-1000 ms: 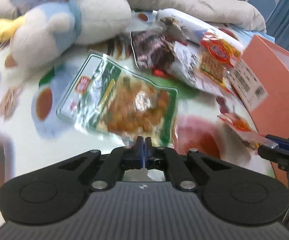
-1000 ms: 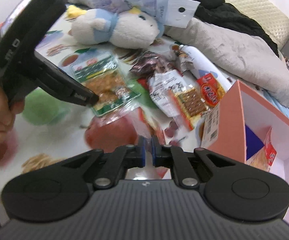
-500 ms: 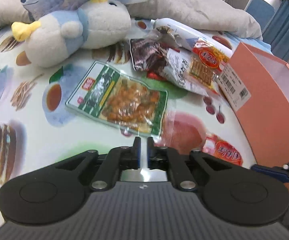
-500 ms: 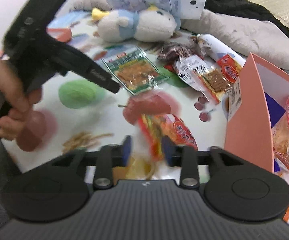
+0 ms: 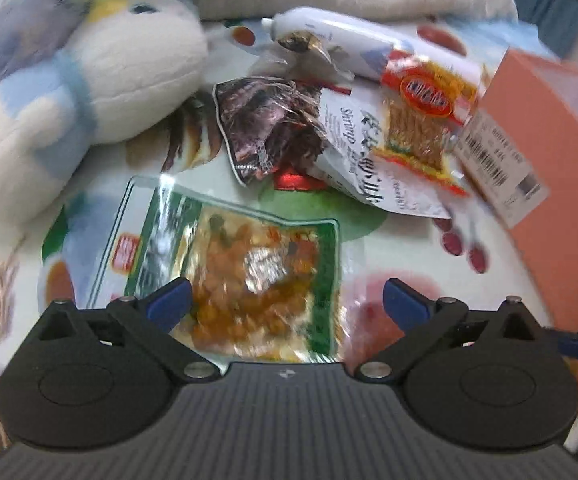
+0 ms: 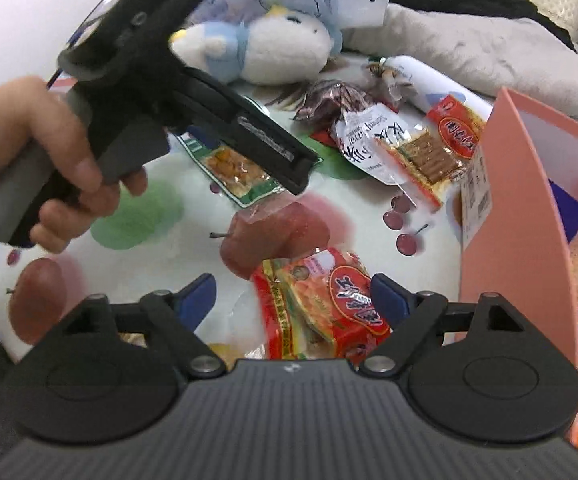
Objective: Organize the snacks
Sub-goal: 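Grasp green-labelled snack bag with left tool while right tool grasps red-orange packet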
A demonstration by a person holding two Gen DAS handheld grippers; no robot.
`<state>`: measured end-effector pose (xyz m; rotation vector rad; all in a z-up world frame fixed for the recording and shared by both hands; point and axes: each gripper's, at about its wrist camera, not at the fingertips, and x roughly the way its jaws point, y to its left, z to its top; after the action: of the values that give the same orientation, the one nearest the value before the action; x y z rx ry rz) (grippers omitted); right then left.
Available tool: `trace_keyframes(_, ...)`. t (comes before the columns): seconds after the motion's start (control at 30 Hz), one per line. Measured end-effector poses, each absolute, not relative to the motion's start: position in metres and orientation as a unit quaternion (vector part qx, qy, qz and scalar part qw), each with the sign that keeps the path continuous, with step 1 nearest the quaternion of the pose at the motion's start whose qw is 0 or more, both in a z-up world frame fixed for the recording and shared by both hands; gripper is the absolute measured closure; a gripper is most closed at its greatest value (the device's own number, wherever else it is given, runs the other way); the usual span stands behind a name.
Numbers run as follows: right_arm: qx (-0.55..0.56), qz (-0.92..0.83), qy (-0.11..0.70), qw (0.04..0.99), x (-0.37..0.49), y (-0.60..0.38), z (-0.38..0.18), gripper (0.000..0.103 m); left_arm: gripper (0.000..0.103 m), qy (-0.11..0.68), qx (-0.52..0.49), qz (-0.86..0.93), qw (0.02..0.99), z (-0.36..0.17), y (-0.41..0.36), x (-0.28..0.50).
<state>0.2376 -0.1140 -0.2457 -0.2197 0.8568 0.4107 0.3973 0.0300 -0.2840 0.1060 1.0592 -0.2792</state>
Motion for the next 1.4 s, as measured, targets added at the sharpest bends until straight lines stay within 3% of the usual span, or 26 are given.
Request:
trace_keyframes(0.13, -0.109, 0.198, 0.425, 0.876, 0.249, -0.115, -0.256, 0.017, 0.000, 0.509, 0.090, -0.115, 0.848, -0.296, 0.024, 0.410)
trace_keyframes(0.43, -0.133, 0.218, 0.443, 0.859, 0.251, -0.114, -0.271, 0.018, 0.001, 0.526, 0.074, -0.110, 0.840, -0.298, 0.026, 0.419)
trace_keyframes(0.67, -0.126, 0.218, 0.449, 0.857, 0.252, -0.118, -0.266, 0.044, 0.024, 0.522, 0.059, -0.089, 0.847, -0.292, 0.036, 0.416)
trace_keyframes(0.8, -0.121, 0.240, 0.450, 0.851, 0.248, -0.115, -0.263, 0.078, 0.033, 0.518, 0.055, -0.083, 0.850, -0.290, 0.038, 0.413)
trace_keyframes(0.93, -0.112, 0.238, 0.455, 0.851, 0.246, -0.112, -0.260, 0.085, 0.040, 0.515, 0.051, -0.075, 0.853, -0.287, 0.038, 0.406)
trace_keyframes(0.97, -0.109, 0.240, 0.457, 0.849, 0.246, -0.112, -0.260, 0.101, 0.042, 0.514, 0.051, -0.074, 0.853, -0.286, 0.037, 0.403)
trace_keyframes(1.13, -0.106, 0.239, 0.456, 0.851, 0.237, -0.116, -0.257, 0.100, 0.050, 0.514, 0.029, -0.066, 0.855, -0.279, 0.039, 0.386)
trace_keyframes(1.4, -0.079, 0.234, 0.457, 0.855, 0.206, -0.127, -0.253, 0.100, 0.052, 0.512, -0.016, -0.056, 0.857, -0.272, 0.044, 0.335)
